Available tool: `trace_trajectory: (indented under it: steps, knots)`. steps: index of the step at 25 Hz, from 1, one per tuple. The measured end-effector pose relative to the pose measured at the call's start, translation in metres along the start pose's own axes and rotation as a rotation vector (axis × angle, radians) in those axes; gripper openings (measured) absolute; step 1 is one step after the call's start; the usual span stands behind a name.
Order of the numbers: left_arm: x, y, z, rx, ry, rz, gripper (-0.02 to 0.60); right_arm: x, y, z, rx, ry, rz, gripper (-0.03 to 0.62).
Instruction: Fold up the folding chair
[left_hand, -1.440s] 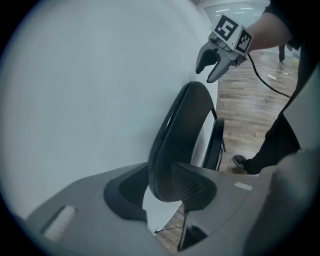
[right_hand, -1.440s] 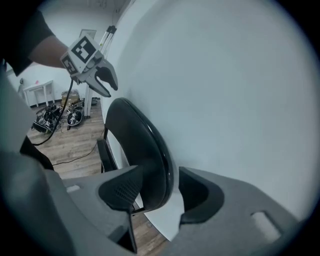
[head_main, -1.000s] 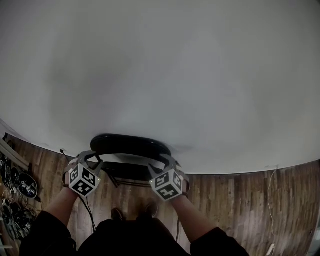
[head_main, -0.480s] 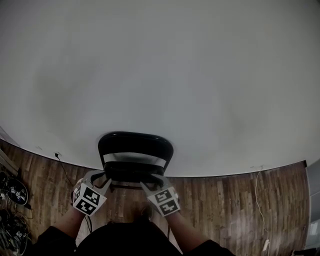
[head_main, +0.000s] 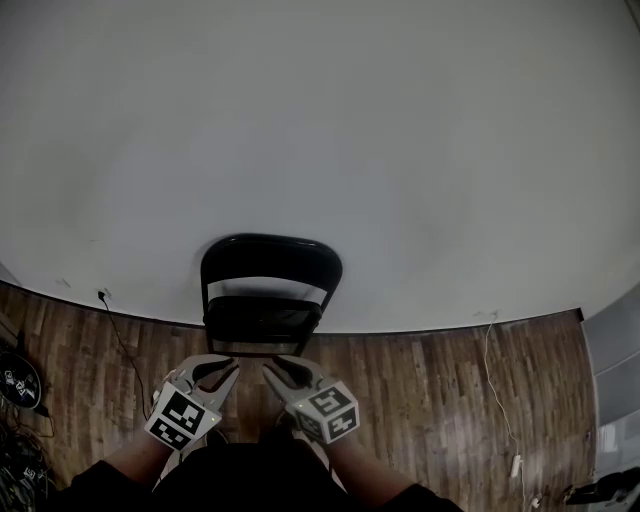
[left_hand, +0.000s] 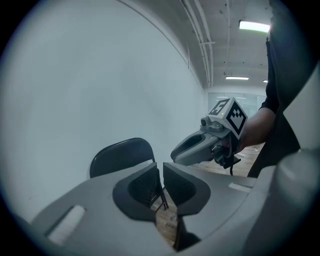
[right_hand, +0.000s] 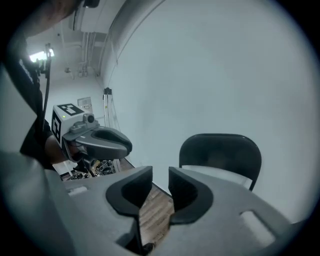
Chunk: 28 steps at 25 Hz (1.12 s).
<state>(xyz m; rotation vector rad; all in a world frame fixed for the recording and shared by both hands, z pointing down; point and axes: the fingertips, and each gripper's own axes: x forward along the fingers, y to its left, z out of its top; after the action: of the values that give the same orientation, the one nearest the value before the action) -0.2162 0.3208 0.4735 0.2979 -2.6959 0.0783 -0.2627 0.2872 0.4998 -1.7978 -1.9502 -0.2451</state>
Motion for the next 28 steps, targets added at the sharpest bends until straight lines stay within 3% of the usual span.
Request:
trace_trajectory:
  steps: [8, 13, 21, 28]
  knots:
    - [-0.012, -0.038, 0.021, -0.063, -0.061, -0.021, 0.015, -0.035, 0.033, 0.011, 0.027, -0.088, 0.113, 0.061]
    - [-0.006, -0.068, 0.048, -0.050, -0.085, -0.041, 0.003, -0.070, 0.031, 0.033, 0.018, -0.169, 0.173, 0.040]
    - [0.007, -0.105, 0.088, -0.050, -0.171, -0.045, 0.003, -0.115, 0.014, 0.038, 0.015, -0.287, 0.198, 0.003]
    - [0.019, -0.120, 0.078, -0.123, -0.200, -0.065, 0.002, -0.117, 0.005, 0.014, 0.014, -0.327, 0.191, 0.003]
